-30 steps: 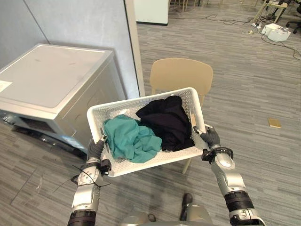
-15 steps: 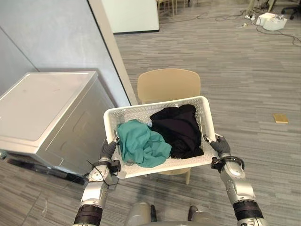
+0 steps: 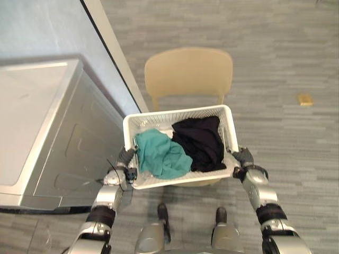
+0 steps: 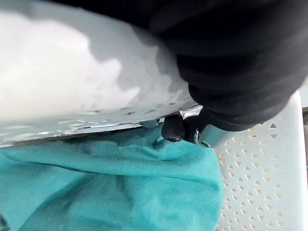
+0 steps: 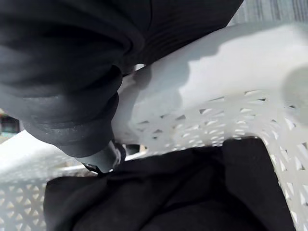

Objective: Pick up the laundry basket with both hands and put the clothes into the washing machine.

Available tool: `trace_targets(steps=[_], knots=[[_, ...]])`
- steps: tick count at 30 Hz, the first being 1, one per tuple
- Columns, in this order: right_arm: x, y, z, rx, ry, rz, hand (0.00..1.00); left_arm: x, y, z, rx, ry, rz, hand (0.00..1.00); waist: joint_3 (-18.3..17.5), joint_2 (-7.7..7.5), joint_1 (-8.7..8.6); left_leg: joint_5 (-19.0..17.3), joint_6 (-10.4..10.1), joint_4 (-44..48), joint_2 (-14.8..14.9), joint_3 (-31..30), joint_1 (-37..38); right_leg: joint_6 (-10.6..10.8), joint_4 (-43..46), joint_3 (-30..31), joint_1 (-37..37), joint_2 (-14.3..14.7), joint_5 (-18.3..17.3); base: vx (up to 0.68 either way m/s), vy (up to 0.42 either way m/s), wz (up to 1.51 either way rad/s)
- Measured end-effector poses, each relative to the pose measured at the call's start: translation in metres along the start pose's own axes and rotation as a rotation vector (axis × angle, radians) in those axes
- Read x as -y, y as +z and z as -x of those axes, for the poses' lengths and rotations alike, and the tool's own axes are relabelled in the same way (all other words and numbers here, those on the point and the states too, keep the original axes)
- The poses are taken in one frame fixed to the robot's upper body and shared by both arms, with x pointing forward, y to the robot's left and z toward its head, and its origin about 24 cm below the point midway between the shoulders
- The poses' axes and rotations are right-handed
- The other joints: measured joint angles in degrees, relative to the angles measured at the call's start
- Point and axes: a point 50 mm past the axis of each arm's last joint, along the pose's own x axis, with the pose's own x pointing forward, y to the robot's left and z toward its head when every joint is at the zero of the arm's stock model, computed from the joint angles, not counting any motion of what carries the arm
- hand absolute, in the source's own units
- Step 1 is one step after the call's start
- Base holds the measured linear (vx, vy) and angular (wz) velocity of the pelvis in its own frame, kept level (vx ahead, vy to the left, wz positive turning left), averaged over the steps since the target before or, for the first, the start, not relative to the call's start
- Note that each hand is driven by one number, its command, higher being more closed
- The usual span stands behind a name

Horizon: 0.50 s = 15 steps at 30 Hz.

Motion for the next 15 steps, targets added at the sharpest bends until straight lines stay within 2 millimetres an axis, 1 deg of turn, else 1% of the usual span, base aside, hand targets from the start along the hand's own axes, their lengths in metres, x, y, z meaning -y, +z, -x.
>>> trace_targets(steps=[1,2,5,7,9,13,15], knots=[[0.0,0.016,-0.006,0.037,0.0,0.009,1.0,0.002,0.013,-0.007,0.029,-0.003,-0.003,1.0,2.24,0.14,0.13,0.08,0.11,0.45,0.13,0.04,-1.04,-0.03,0.57,0.1,-1.15,0.04,0.22,-0.11,0.036,-0.04],[0.001,0.028,-0.01,0.063,-0.004,0.016,1.0,0.004,0.022,-0.012,0.045,-0.006,-0.004,1.0,3.4,-0.04,0.17,0.27,0.38,0.48,0.17,0.18,-2.19,-0.08,1.18,0.26,-2.69,0.04,0.26,-0.1,0.028,-0.04],[0.002,0.042,-0.018,0.076,-0.011,0.026,1.0,0.008,0.03,-0.02,0.045,-0.014,-0.012,1.0,4.02,-0.49,0.21,0.63,0.89,0.36,0.25,0.68,-4.13,-0.14,2.1,0.95,-5.46,0.07,0.32,-0.04,0.007,-0.11],[0.005,0.051,-0.025,0.07,-0.037,0.032,1.0,0.014,0.038,-0.028,0.04,-0.027,-0.03,1.0,4.28,-0.7,0.27,1.01,1.38,0.08,0.24,1.03,-5.67,-0.15,2.84,1.4,-7.73,0.04,0.32,0.0,-0.003,-0.1],[0.003,0.064,-0.03,0.084,-0.052,0.031,1.0,0.016,0.052,-0.035,0.058,-0.017,-0.032,1.0,5.53,-1.24,0.08,1.24,1.57,-0.02,0.36,1.28,-7.18,-0.16,3.39,1.62,-9.73,0.07,0.32,0.01,-0.003,-0.08],[0.002,0.082,-0.034,0.114,-0.063,0.021,1.0,0.02,0.07,-0.043,0.074,-0.002,-0.02,1.0,6.5,-2.43,0.15,1.79,1.71,-0.71,0.65,1.93,-9.17,-0.19,4.03,1.74,-12.69,-0.04,0.35,0.04,-0.003,-0.08],[0.001,0.089,-0.035,0.13,-0.069,0.019,1.0,0.021,0.076,-0.044,0.085,0.005,-0.018,1.0,6.86,-2.62,0.14,1.8,1.7,-0.81,0.93,2.08,-9.43,-0.2,4.3,1.33,-13.22,-0.01,0.35,0.06,-0.007,-0.07]])
